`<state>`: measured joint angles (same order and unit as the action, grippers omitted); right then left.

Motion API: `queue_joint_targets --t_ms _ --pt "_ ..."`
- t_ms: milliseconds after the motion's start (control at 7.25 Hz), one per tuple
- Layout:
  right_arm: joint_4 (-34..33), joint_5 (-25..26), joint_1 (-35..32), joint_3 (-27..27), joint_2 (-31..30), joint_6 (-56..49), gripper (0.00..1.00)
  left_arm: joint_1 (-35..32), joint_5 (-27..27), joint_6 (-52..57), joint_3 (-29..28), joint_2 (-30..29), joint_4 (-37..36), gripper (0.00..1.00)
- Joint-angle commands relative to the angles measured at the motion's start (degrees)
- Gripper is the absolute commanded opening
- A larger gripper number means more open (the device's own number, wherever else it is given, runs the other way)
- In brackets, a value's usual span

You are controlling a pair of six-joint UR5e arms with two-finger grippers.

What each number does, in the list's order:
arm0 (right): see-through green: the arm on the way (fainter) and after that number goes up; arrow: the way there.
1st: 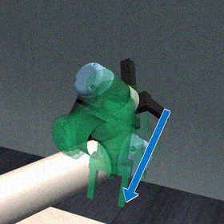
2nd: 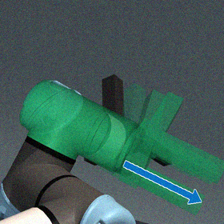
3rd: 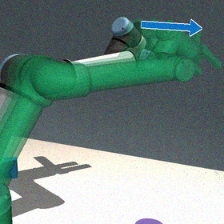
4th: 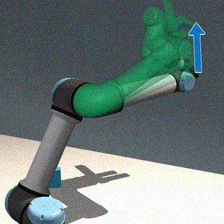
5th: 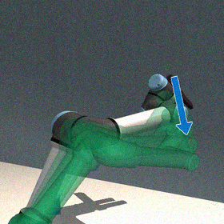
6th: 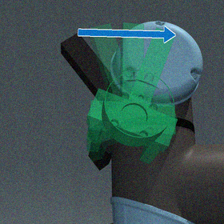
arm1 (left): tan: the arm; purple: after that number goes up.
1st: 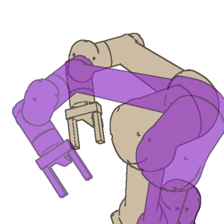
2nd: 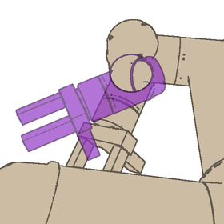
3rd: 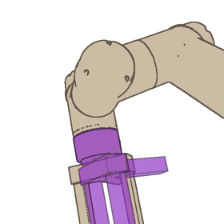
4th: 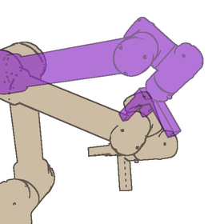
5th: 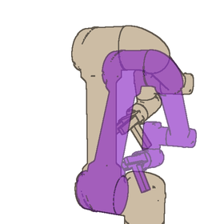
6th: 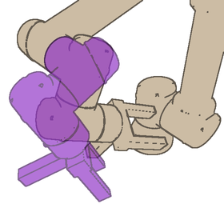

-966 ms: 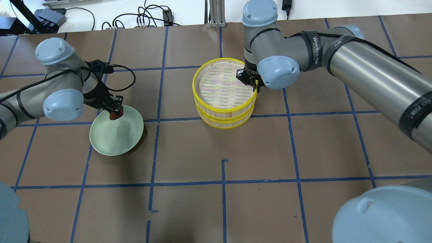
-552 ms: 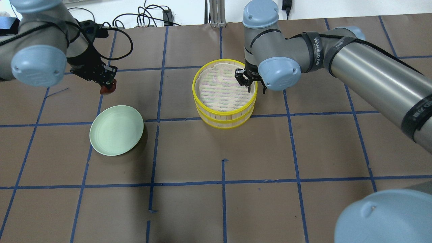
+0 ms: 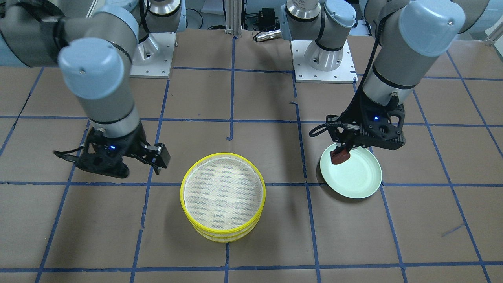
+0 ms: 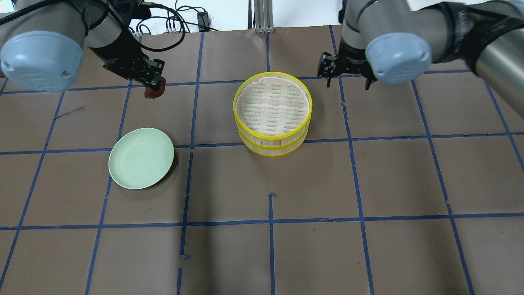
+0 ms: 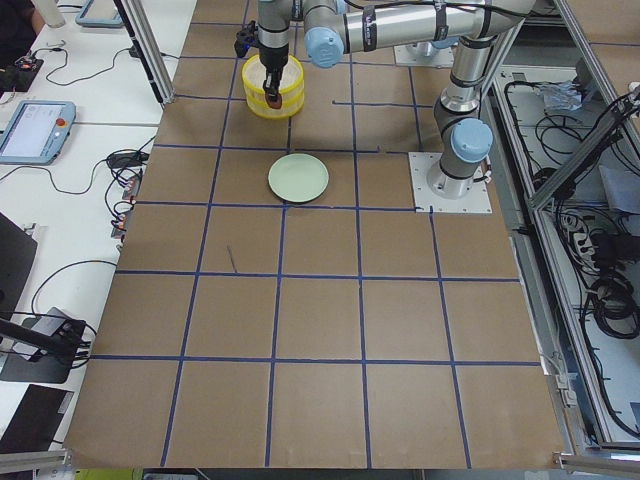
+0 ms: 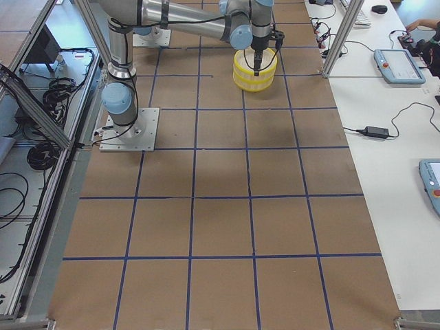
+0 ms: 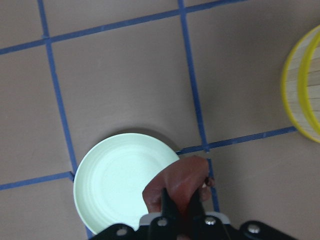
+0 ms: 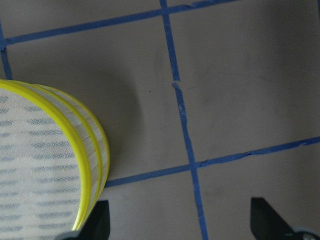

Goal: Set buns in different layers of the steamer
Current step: 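Carry the brown bun to the steamer with the left while the right withdraws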

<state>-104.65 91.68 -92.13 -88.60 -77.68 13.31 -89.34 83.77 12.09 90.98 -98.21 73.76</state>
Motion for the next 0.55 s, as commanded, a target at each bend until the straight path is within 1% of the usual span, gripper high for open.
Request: queue_joint_targets --t_ms 0,138,276,414 --pt "18.32 -4.13 5.55 6.90 -8.86 -5.20 1.00 -6.95 -8.59 -5.93 0.43 -5.20 -13.12 0.04" --pt "27.91 -4.14 5.55 9.56 -10.89 -8.96 1.00 -10.64 -10.01 -11.77 0.43 -8.46 -20.34 0.06" --pt "30.27 -4.14 5.03 9.06 -13.52 -13.35 1.00 -13.81 -10.02 -18.27 0.34 -10.32 -22.58 0.08" --pt "29.68 -3.18 4.94 8.62 -13.29 -15.14 1.00 -14.62 -9.68 -19.55 0.43 -10.94 -23.56 0.60"
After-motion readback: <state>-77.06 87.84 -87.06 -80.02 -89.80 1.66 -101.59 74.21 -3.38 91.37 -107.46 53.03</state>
